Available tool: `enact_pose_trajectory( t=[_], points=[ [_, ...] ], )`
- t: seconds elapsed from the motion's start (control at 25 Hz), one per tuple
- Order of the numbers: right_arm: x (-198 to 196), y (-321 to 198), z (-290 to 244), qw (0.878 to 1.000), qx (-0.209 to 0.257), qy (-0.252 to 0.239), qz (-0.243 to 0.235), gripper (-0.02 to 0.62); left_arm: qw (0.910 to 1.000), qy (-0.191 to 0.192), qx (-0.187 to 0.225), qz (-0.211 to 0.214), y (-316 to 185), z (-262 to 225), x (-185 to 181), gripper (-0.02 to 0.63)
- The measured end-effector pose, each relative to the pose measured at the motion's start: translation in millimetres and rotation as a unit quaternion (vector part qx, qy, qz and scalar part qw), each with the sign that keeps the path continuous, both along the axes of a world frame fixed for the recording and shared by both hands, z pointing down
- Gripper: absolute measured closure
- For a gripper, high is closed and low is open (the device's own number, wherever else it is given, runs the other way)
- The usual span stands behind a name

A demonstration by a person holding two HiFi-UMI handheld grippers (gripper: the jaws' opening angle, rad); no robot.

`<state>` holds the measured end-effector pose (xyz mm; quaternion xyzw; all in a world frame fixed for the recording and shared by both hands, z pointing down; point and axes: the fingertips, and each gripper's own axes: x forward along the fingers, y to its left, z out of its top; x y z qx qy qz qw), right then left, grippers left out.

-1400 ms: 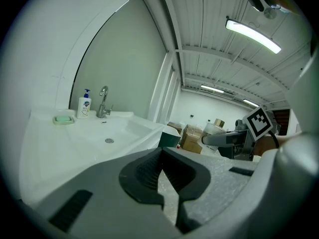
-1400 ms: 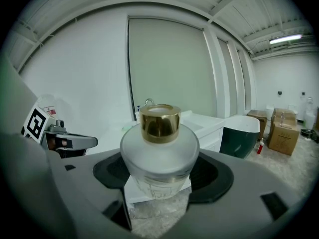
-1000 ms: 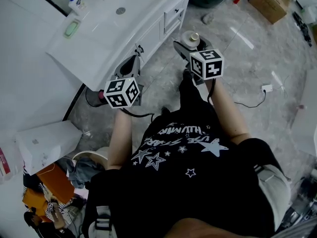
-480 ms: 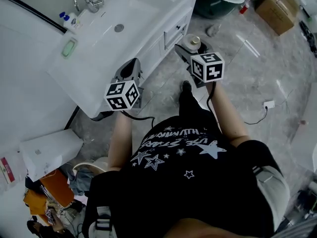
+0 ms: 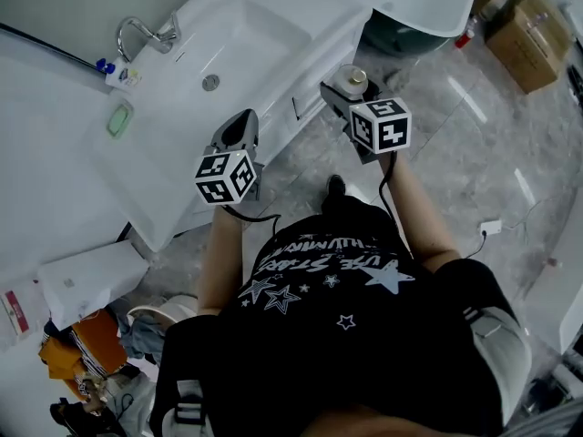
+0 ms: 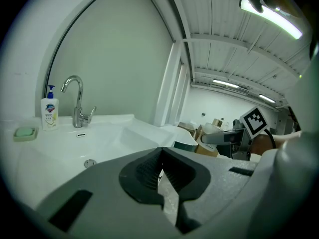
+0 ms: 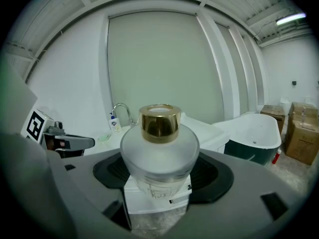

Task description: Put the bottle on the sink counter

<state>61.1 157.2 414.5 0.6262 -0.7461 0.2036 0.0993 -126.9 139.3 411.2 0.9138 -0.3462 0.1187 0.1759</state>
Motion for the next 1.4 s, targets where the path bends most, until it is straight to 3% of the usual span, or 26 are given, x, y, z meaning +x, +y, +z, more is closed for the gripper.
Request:
enact_pose_trajectory(
  t=[0.24,0.48,1.04,1.4],
  points=[
    [45.1,-45.8,1.5,0.999,0.001,-0.002,-0.033,0.275,0.9996,-0.002,0.008,-0.029,-38.7,-4.9,46.8,0.598],
    [70.1,-77.7,6.1,0.998,-0.007,0.002,-0.068,0.275,0.9978,-0.002,0.008,-0.065,-60.0,-6.3,69.2,0.598],
    [88.3,-121.9,25.2,0.997,-0.028,0.002,-0.073,0.275,0.9983,-0.002,-0.002,-0.059,-113.8,5.5,100.0,0.598],
    [110.9,-201.2,33.1,0.997,-0.039,0.012,-0.069,0.275,0.9986,0.01,-0.007,-0.051,-195.1,11.9,127.7,0.599]
  ],
)
